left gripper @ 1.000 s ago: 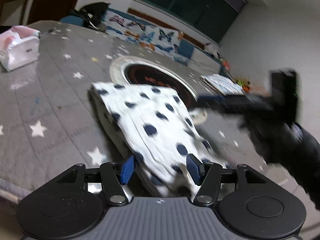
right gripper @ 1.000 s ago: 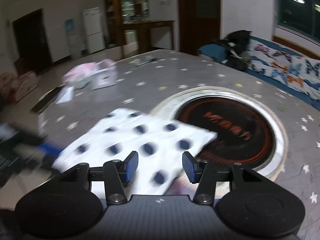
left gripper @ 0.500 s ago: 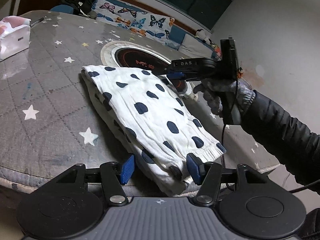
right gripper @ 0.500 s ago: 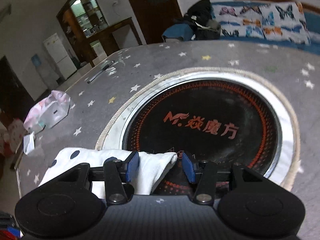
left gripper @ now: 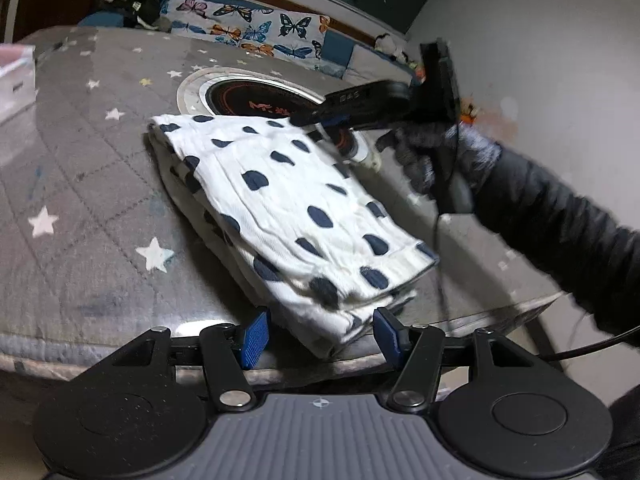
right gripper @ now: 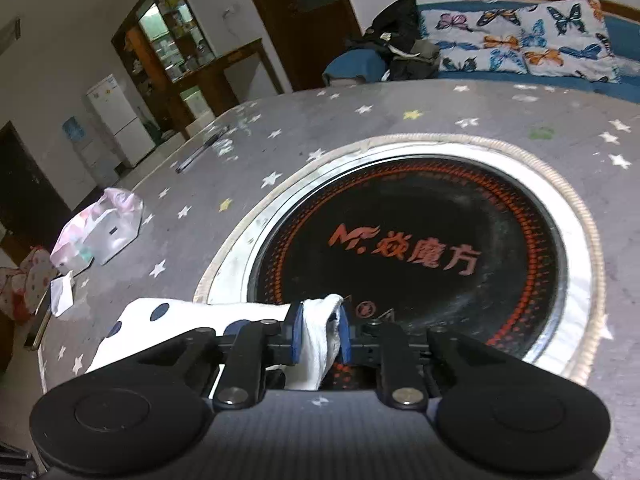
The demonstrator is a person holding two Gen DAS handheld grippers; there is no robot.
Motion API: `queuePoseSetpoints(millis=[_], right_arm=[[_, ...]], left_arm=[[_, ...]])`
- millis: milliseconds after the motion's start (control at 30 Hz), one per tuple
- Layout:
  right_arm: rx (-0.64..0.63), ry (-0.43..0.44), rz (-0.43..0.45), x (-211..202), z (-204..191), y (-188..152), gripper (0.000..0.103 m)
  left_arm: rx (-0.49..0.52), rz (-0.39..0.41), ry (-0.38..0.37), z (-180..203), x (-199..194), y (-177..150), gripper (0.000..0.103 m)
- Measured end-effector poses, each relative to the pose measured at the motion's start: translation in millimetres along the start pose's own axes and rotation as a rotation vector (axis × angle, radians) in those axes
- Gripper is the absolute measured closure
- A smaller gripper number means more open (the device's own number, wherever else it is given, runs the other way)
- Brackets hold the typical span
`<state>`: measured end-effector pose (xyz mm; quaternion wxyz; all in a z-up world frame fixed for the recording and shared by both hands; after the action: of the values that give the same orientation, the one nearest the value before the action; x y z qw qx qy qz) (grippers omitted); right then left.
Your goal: Fold clothes
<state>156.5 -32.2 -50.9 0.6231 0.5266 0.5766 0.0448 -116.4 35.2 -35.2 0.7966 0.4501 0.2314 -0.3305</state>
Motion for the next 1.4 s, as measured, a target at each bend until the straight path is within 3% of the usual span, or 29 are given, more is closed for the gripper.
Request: queuePoseSetpoints(millis=[300, 633, 833, 867, 967, 1100, 1200, 1267, 1400], right_arm=[[0.099, -0.200, 0.057, -54, 50, -15, 0.087], [0.287, -0.393, 0.107, -134, 101, -75, 0.088], [0.368, -0.420, 0.107, -172, 95, -121, 0.087], [0.376, -0.419, 0.101, -177, 91, -129, 0.081], [0.337, -0.426, 0.101, -192, 77, -137, 0.074], [0.259, -0.418, 0.115, -204, 60, -128, 0.073], [0.098, -0.372, 0.099, -198, 31, -108, 0.061], [-0.045, -0.338, 0.085, -187, 5, -96, 0.059], [-0.279, -0.290, 0.061, -162, -44, -80, 0.052]], left_arm=[[0.113, 0.056, 0.104, -7, 26, 22, 0.045], [0.255, 0.106, 0.194, -15, 79, 79, 0.052], [0.204, 0.100, 0.170, -30, 96, 112, 0.054], [0.184, 0.095, 0.159, -32, 95, 115, 0.054], [0.132, 0.097, 0.137, -38, 86, 118, 0.053], [0.068, 0.103, 0.098, -39, 71, 115, 0.050], [0.025, 0.103, 0.078, -36, 64, 114, 0.046], [0.000, 0.100, 0.069, -32, 63, 114, 0.039], [-0.036, 0.100, 0.049, -25, 62, 117, 0.036]])
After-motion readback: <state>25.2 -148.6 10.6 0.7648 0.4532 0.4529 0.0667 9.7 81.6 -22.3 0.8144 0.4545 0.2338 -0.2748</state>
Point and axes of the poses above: each gripper's, at about its wrist camera, not at the fingertips, and x roughly the way its jaws point, z to its right, y to its top, the point moved 8 cm from there along x, roughly the way its jaws point, and after that the axes turned 10 degrees about -x, right-handed, at the moved point
